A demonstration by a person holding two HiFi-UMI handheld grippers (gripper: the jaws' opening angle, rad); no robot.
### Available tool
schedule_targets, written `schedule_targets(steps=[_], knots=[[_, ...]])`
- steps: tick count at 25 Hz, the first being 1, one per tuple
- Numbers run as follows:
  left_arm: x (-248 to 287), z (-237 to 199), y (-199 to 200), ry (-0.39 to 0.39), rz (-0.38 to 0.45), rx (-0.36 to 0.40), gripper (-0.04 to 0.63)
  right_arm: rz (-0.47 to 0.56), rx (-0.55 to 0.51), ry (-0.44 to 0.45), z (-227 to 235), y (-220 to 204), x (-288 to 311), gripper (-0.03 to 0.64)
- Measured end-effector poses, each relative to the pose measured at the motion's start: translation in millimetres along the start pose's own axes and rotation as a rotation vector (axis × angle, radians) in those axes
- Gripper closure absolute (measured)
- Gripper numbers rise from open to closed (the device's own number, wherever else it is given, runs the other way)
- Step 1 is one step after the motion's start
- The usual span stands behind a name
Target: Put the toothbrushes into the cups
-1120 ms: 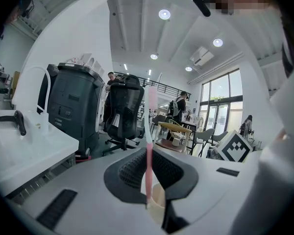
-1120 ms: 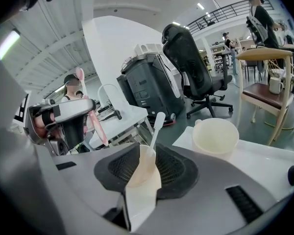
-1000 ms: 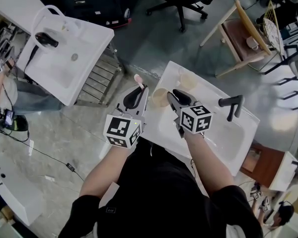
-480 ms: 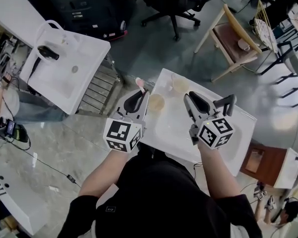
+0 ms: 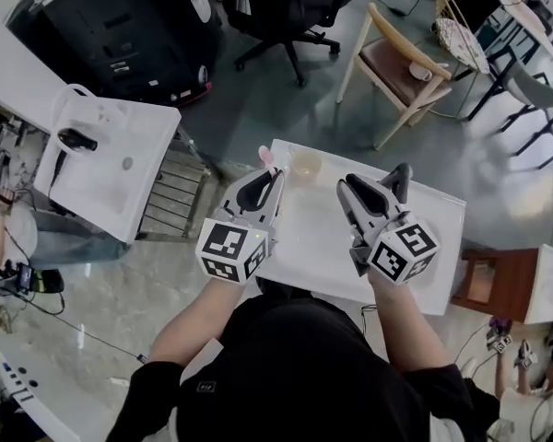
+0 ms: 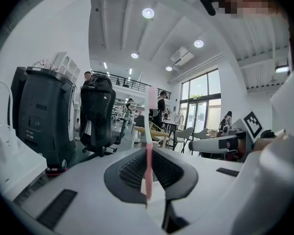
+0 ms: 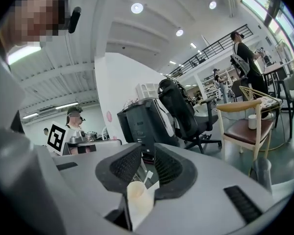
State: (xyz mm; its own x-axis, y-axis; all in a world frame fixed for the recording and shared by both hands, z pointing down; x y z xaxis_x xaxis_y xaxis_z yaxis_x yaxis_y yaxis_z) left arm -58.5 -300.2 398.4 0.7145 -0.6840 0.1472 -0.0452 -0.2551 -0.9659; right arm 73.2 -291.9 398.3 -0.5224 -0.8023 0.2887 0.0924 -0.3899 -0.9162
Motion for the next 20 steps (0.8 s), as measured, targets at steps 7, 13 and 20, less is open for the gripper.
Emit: schedule_targets(steps=[7,13,20], knots=[[34.5,-0.3,-9.8,0.034,-0.005,-0.033,0.557,-0.013,0.051,-0.020,18.1,-11.8,-15.5,0.525],[65.7,-5.1,-29.2,0.087,-0.026,-0.081,0.557,-0.032,0.097,0.015,25.5,-25.2,-21.4,0.528],[93.4,-14.2,-37.2,0.140,-0.049,-0.095,0.557,-0.065,0.152,0.057,32.2,-37.7,-17.2,0.528]])
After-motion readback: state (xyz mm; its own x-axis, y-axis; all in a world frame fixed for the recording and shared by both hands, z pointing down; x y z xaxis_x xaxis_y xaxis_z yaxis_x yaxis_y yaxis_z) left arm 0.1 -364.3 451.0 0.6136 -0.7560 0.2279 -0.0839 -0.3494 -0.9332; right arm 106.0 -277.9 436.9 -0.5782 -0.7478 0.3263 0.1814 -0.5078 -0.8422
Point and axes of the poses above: the fingertips, and each gripper's own axes: x forward along the fingers, z to its right, y out of its top, the point moved 1 cm from there along -x, backward along the fingers, and after that the axes turned 13 degrees about -y, right-handed, at the moved point
